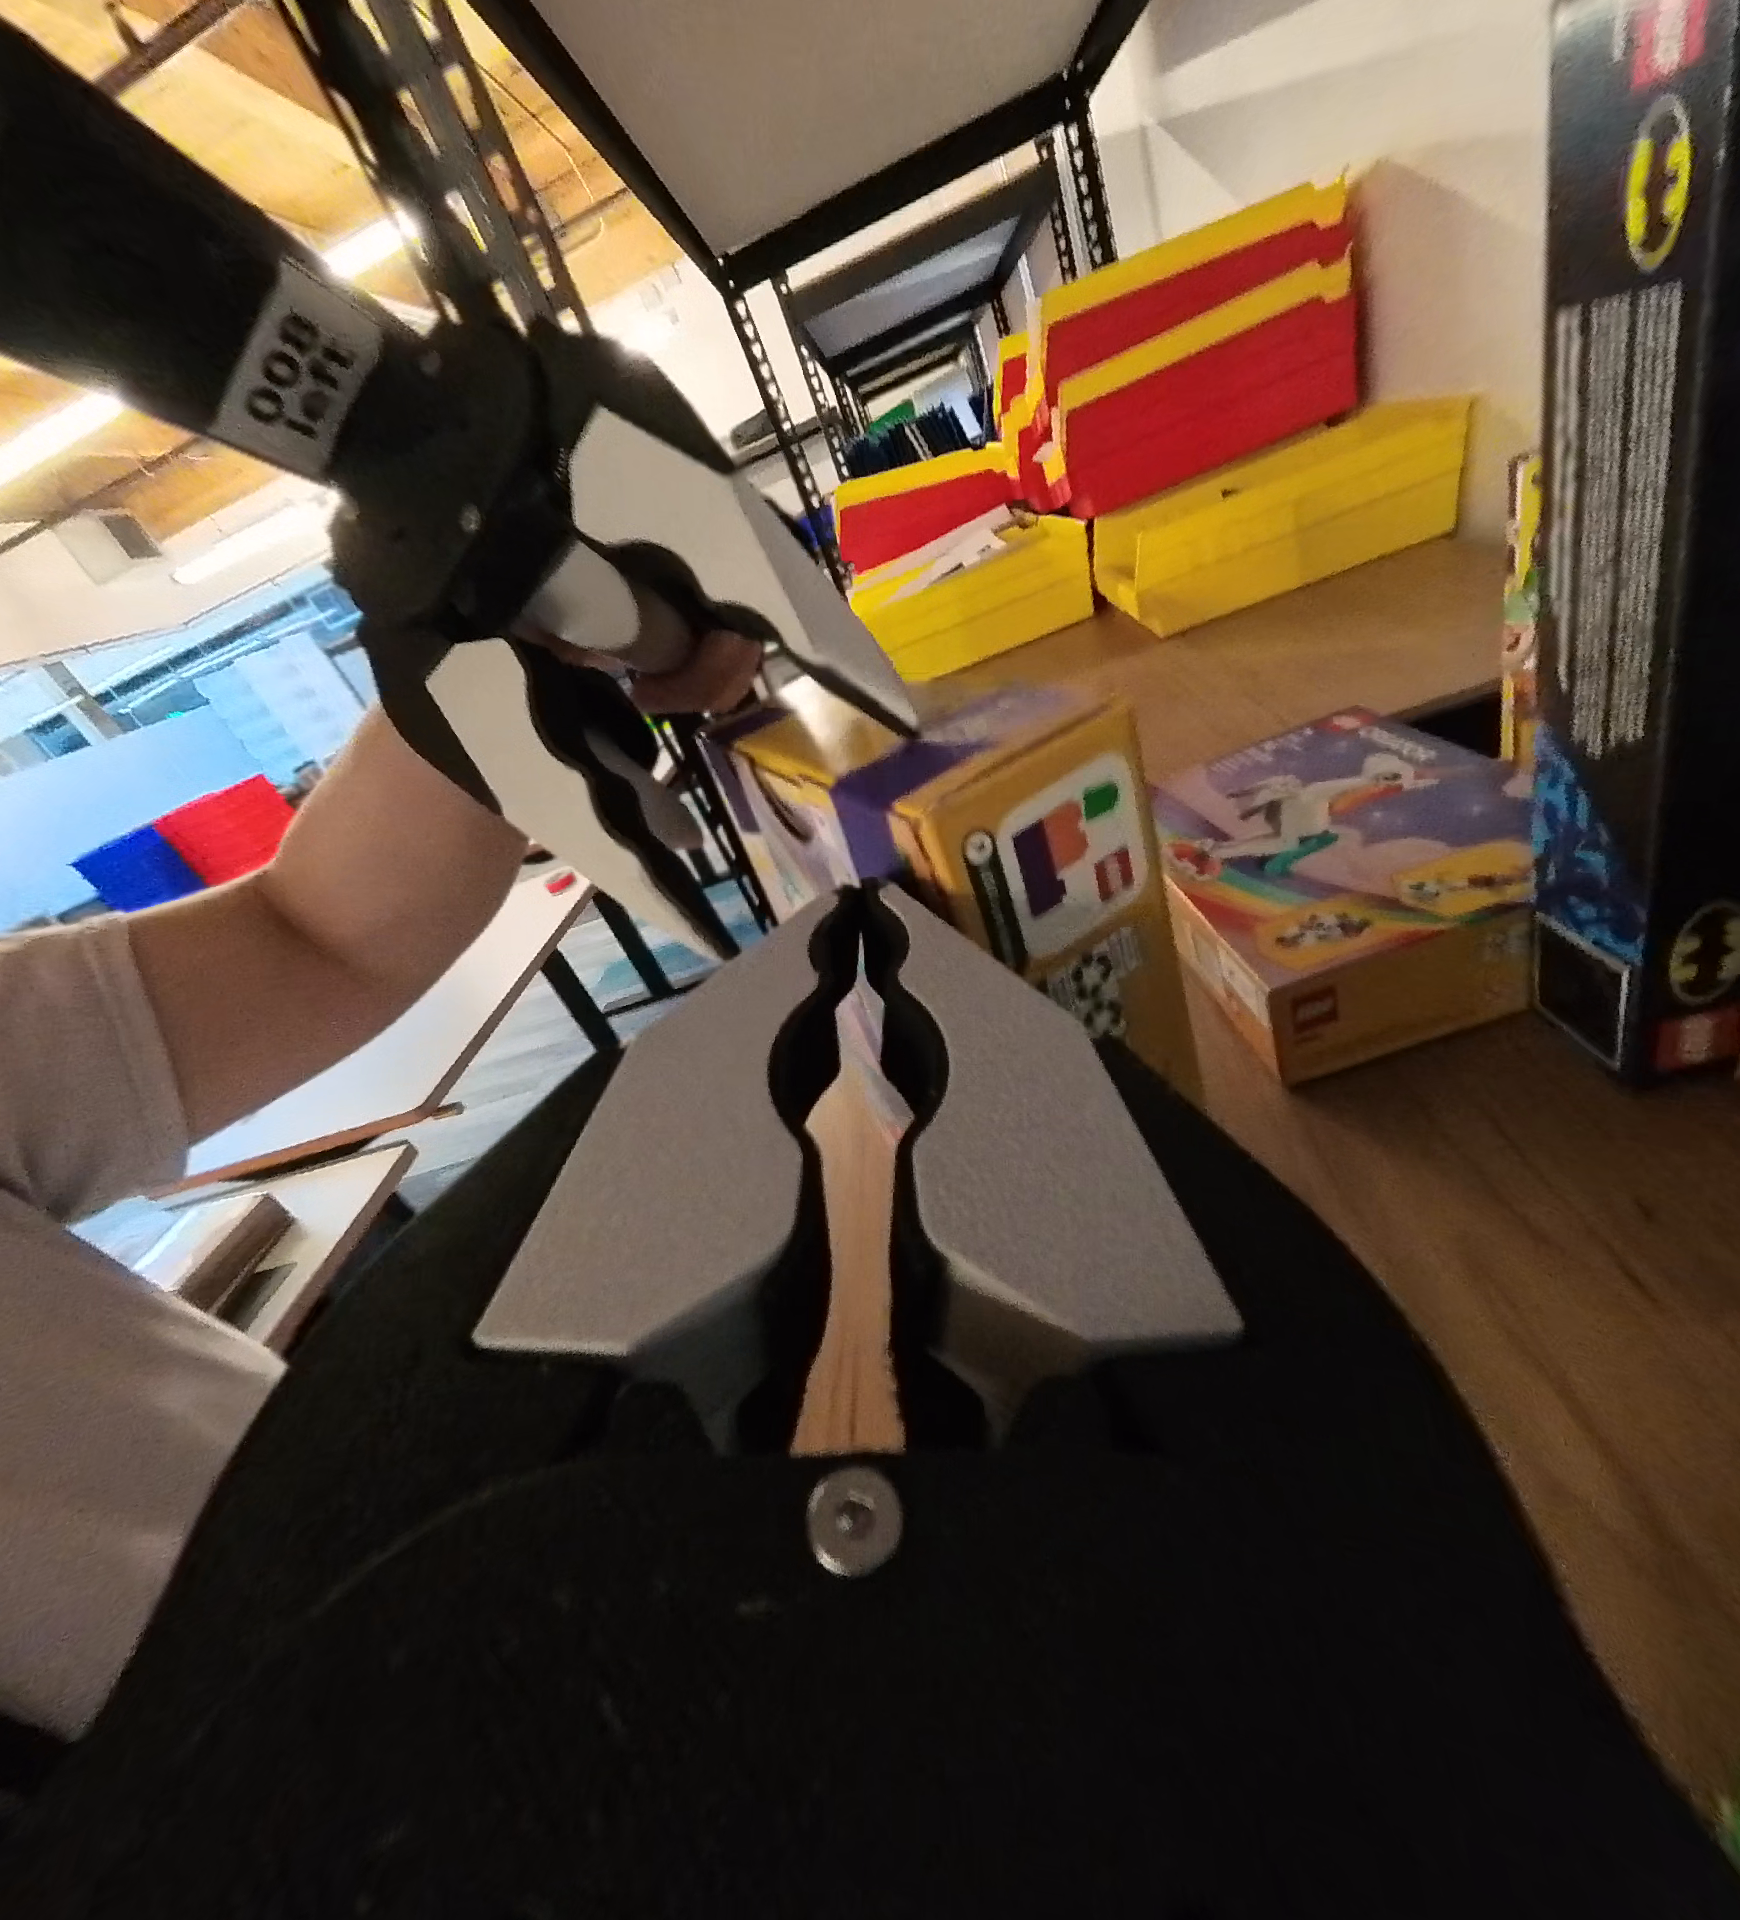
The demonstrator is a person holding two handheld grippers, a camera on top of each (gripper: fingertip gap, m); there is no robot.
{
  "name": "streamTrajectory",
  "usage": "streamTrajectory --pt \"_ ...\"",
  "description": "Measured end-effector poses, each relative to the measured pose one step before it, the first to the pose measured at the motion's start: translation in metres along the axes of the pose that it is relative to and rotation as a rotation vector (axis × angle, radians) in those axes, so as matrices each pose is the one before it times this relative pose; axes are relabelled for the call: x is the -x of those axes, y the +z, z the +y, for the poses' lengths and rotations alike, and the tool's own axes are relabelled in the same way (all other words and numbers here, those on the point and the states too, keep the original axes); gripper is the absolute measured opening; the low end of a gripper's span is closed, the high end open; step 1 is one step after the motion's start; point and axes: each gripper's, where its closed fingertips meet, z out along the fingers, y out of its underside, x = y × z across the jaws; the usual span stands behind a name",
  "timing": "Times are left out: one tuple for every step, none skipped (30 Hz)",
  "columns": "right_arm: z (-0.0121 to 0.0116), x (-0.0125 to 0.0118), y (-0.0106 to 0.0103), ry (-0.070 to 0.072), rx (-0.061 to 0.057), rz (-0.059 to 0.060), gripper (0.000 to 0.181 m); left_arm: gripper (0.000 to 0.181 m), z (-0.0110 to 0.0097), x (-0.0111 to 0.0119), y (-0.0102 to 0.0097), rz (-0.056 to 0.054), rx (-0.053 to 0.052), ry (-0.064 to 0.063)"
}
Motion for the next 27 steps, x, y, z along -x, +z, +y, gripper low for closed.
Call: streamTrajectory --pt "-0.00594 0.00202 0.0 -0.0279 -0.016 0.0064 0.0 0.056 -0.00019 -0.00044 -0.00016 0.0016 -0.0022 0.0006" --pt "-0.00462 0.00064 -0.00014 -0.0246 -0.0088 0.0133 0.0 0.057 -0.00009 -0.00049 -0.00001 0.0009 -0.0011 0.0013" --pt "-0.00026 -0.00091 0.00021 -0.0173 0.0092 0.0141 0.0 0.058 0.00049 -0.00023 0.00009 -0.0003 0.0013 0.002" --pt "0.00283 -0.00132 0.00029 -0.0015 0.015 0.0048 0.0 0.059 0.0006 0.00017 0.00003 -0.0023 0.0021 0.0037" --pt "0.00651 -0.00208 0.00003 0.0267 0.0288 0.0008 0.0 0.059 0.00056 0.00036 0.00006 -0.0029 0.0017 0.0021" --pt "0.00545 -0.00096 -0.00046 0.0319 0.0239 -0.0046 0.0 0.058 0.0 0.00029 0.00001 -0.0008 0.0 -0.0007" --pt "-0.00201 0.00086 -0.00164 -0.0009 -0.019 -0.0013 0.0 0.058 -0.00065 -0.00026 -0.0001 0.0021 -0.0027 -0.001" --pt "-0.00948 0.00234 -0.00245 -0.0205 -0.0555 0.0067 0.0 0.057 -0.00061 -0.00039 -0.00018 0.0018 -0.0021 0.001" --pt "-0.01242 0.00417 -0.00214 -0.0172 -0.0592 -0.0004 0.0 0.057 -0.00024 -0.00023 0.0001 -0.001 0.0004 0.0037" --pt "-0.01041 0.00406 -0.00028 -0.0107 -0.0318 -0.003 0.0 0.058 0.00038 0.00012 0.00016 -0.0026 0.0031 0.0049" --pt "-0.00583 -0.00022 0.0015 -0.0202 0.0023 0.02 0.0 0.058 0.00041 0.0 0.00002 -0.0018 0.0032 0.0041" --pt "-0.00046 -0.00421 0.00303 -0.0354 0.0388 0.0399 0.0 0.058 -0.00024 -0.00038 -0.00012 0.0016 0.0007 0.0021" --pt "0.00633 -0.00813 0.0039 -0.0386 0.0831 0.0581 0.0 0.058 -0.00052 -0.00082 -0.00031 0.0039 -0.0005 0.0015" --pt "0.01079 -0.00937 0.00363 -0.0298 0.1132 0.0619 0.001 0.059 -0.0001 -0.00039 -0.0001 0.002 0.0033 0.0026" --pt "-0.00472 -0.00136 0.00066 0.0108 0.0201 0.0182 0.0 0.059 0.00108 0.00056 0.00037 -0.0049 0.0097 0.0061" --pt "0.0001 -0.00093 0.00024 0.0003 0.0516 0.0161 0.0 0.058 0.00025 0.00019 0.00009 -0.0036 0.0036 0.0078" --pt "-0.00274 -0.00016 -0.00027 -0.0233 0.0225 0.0196 0.0 0.058 -0.00062 -0.00072 -0.00034 0.0023 -0.0021 0.0027" --pt "-0.00219 -0.00037 0.0003 -0.0263 0.0189 0.0221 0.0 0.058 -0.00039 -0.00031 -0.00012 0.0009 -0.0007 -0.0004" --pt "0.00221 -0.00108 0.00252 -0.0212 0.0375 0.0216 0.0 0.058 0.00007 -0.0001 0.00014 -0.0012 -0.0002 0.0008" --pt "0.00414 0.00036 0.0036 -0.0083 0.0415 0.0032 0.0 0.06 0.00066 0.00006 0.00019 -0.0014 0.0024 0.0004" --pt "-0.00362 -0.00045 0.00012 0.0088 -0.0093 0.0038 0.0 0.06 0.0005 0.00032 0.00029 -0.0034 0.0005 -0.001" --pt "-0.00231 0.00054 -0.0003 0.0015 -0.0091 -0.001 0.0 0.06 -0.00043 -0.0001 -0.0002 -0.0002 -0.0052 -0.0018" --pt "-0.00381 0.00001 -0.0005 0.0019 -0.0298 0.0045 0.0 0.06 -0.00071 -0.00068 -0.00033 0.002 -0.006 -0.0029" --pt "0.00241 -0.0009 0.00188 0.0054 0.0037 0.0041 0.0 0.06 -0.00027 -0.00022 0.00015 -0.0014 -0.0033 -0.0021" --pt "0.00656 0.00123 0.00252 0.0074 0.0322 -0.0157 0.001 0.06 0.00037 0.00036 0.0003 -0.0055 0.0011 0.0009" --pt "-0.00489 0.00169 -0.00338 0.0123 -0.0365 -0.0131 0.0 0.059 0.00055 0.00126 -0.00011 -0.0136 0.0025 0.0058" --pt "-0.00581 0.00413 -0.00684 -0.0169 -0.0437 -0.0105 0.0 0.057 0.00188 0.00235 -0.00164 -0.0235 0.0124 0.0048"
